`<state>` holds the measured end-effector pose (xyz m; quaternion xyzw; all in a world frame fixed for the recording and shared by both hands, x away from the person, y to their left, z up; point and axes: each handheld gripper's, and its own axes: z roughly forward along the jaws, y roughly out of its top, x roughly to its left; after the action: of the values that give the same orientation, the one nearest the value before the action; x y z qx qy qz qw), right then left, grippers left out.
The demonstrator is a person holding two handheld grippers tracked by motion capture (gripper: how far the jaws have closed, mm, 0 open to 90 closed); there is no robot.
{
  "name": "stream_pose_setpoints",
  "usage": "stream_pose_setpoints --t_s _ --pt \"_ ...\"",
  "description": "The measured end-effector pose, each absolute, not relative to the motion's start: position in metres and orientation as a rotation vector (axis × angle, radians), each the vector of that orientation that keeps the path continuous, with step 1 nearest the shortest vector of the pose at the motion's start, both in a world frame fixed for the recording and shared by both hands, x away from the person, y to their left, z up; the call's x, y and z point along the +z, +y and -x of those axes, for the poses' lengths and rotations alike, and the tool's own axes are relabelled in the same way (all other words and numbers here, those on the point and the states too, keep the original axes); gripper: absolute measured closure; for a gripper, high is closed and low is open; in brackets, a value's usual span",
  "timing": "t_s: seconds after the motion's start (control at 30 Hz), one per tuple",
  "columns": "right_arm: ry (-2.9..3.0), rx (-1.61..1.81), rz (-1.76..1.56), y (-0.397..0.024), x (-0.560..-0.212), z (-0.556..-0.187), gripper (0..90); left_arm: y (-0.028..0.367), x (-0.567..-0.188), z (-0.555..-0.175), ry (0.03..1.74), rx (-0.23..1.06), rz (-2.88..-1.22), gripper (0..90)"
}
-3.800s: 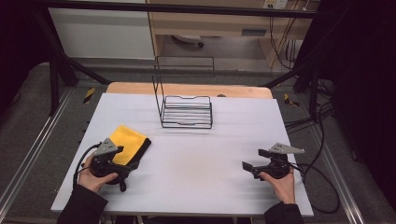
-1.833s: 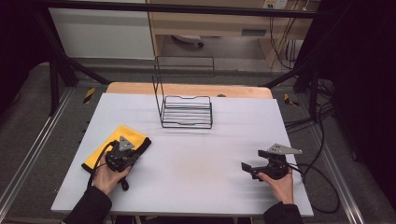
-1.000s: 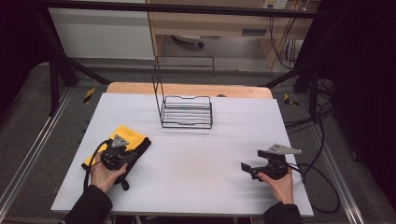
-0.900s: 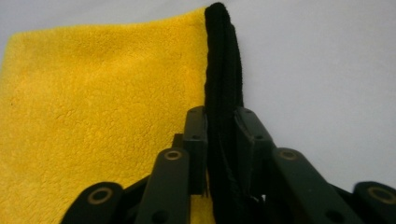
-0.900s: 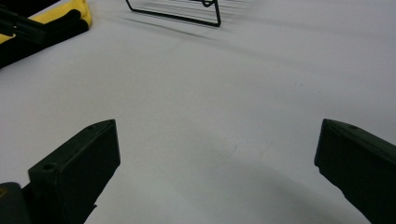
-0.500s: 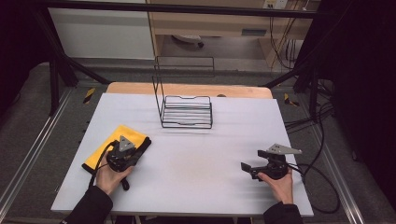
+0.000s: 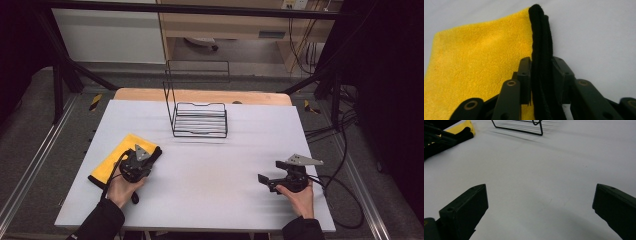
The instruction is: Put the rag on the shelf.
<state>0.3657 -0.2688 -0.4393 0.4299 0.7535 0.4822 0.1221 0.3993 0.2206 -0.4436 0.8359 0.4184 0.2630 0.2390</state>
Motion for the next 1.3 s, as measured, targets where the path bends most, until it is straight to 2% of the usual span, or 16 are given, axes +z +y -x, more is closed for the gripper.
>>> stream_pose_setpoints --t_s 0.03,0.17,0.4,0.63,0.87,1.1,1.3 --pt "2.193 1.417 -1.256 -0.269 -0.439 -0.366 0.7 0.219 -0.443 -0.4 1.154 0.728 -2.301 77.5" --pt "2.2 1.414 -1.254 -0.269 -0.439 -0.366 0.7 0.225 -0.443 -0.401 1.155 0.704 -2.274 80.6" --pt "2.206 1.415 -1.254 -0.268 -0.44 -0.367 0.7 0.247 -0.436 -0.405 1.185 0.501 -2.159 82.1" --pt "2.209 1.421 -1.261 -0.268 -0.439 -0.366 0.7 0.251 -0.424 -0.399 1.175 0.445 -2.108 82.5" --pt "2.213 1.42 -1.257 -0.267 -0.44 -0.366 0.7 0.227 -0.414 -0.383 1.127 0.392 -2.092 82.3" --pt "2.212 1.42 -1.256 -0.267 -0.44 -0.367 0.8 0.188 -0.422 -0.375 1.076 0.355 -2.142 81.6" --pt "2.211 1.412 -1.253 -0.263 -0.44 -0.367 0.9 0.185 -0.434 -0.381 1.055 0.318 -2.159 77.3"
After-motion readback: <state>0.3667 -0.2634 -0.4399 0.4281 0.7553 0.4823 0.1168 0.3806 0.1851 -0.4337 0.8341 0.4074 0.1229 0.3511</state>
